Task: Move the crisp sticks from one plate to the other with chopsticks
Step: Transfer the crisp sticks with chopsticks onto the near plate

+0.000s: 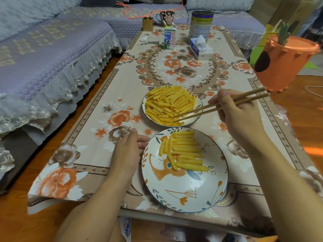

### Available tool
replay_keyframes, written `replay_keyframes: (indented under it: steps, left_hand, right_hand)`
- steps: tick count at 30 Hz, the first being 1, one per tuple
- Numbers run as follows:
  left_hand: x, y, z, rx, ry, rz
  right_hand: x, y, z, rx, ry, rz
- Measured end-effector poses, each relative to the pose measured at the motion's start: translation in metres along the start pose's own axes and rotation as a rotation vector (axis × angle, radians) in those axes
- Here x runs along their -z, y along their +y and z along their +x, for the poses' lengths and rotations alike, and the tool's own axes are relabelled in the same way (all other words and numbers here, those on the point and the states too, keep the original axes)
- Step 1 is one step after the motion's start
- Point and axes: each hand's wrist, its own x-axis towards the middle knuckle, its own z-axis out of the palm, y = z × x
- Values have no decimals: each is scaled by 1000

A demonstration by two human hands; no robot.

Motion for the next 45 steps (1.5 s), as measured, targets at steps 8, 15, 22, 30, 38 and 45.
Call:
replay_keyframes:
  steps: [8,15,22,30,38,45]
  left_hand:
    - [0,-1,1,-4,-5,-4]
    - [0,0,1,-4,-10,-2]
    - [0,0,0,3,-8,-10]
    - [-1,1,1,-1,-14,0]
    - [0,1,0,5,-19,-2]
    - [0,0,1,6,-19,-5]
  right_hand:
    - [-1,-8,-2,-56,22,65]
    - [11,-8,-1,-64,-19,44]
    - [5,-10,-3,-32,-6,10]
    - [12,-25,-5,-7,19,90]
    - [5,-13,6,-46,-59,-67]
    - [5,-16,12,-12,-162,-102]
